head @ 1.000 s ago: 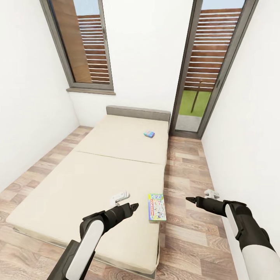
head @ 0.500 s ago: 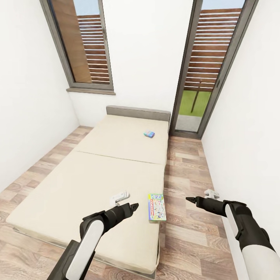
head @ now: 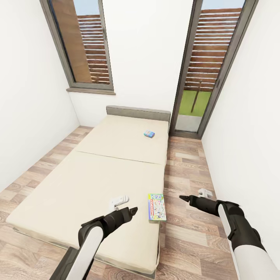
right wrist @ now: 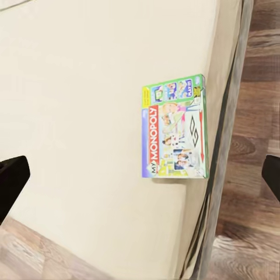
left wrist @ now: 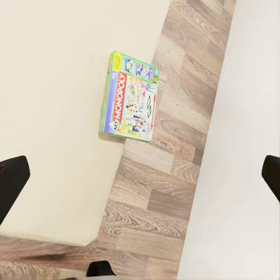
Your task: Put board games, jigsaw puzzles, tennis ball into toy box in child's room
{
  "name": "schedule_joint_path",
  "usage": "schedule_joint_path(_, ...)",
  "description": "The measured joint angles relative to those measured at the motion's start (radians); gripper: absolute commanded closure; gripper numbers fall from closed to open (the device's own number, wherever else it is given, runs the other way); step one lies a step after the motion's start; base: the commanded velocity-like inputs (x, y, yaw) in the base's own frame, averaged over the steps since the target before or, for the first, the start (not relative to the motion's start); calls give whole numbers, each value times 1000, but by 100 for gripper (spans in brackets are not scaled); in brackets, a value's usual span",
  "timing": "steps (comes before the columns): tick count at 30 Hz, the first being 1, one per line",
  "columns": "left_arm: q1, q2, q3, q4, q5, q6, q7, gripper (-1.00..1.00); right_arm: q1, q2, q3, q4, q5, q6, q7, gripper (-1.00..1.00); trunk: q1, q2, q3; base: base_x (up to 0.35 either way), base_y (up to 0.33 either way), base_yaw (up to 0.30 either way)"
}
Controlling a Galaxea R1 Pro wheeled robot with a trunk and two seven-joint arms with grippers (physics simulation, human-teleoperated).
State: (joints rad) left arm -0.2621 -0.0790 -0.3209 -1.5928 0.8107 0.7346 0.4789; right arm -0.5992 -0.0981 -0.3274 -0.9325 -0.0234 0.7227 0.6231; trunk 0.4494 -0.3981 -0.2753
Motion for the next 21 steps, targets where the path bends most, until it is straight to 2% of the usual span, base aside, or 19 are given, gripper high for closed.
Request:
schedule_joint_path(3, 2, 1, 9, 2, 14, -1, 2, -100, 0, 14, -1, 0, -1, -1, 2, -100, 0, 0, 0, 0, 0, 0)
schedule_joint_path(13, 3, 2, 48, 6, 68, -1, 5, -100, -1, 20, -4, -1, -3, -3, 4, -100, 0, 0, 0, 0, 0, 0)
schedule_joint_path(15, 3, 2, 56, 7, 90, -1, 5, -100, -1, 22, -4, -1, -4, -3, 4, -100, 0, 0, 0, 0, 0, 0)
schedule_joint_path(18, 3, 2, 59, 7, 95, -1, 6, -100, -1, 22, -4, -1, -4, -3, 5, -100, 0, 0, 0, 0, 0, 0)
schedule_joint_path(21, 2, 2, 63, 7, 101, -1, 6, -100, -1, 23, -4, -2, -4, -4, 5, -100, 11, -21, -9, 0, 0, 0)
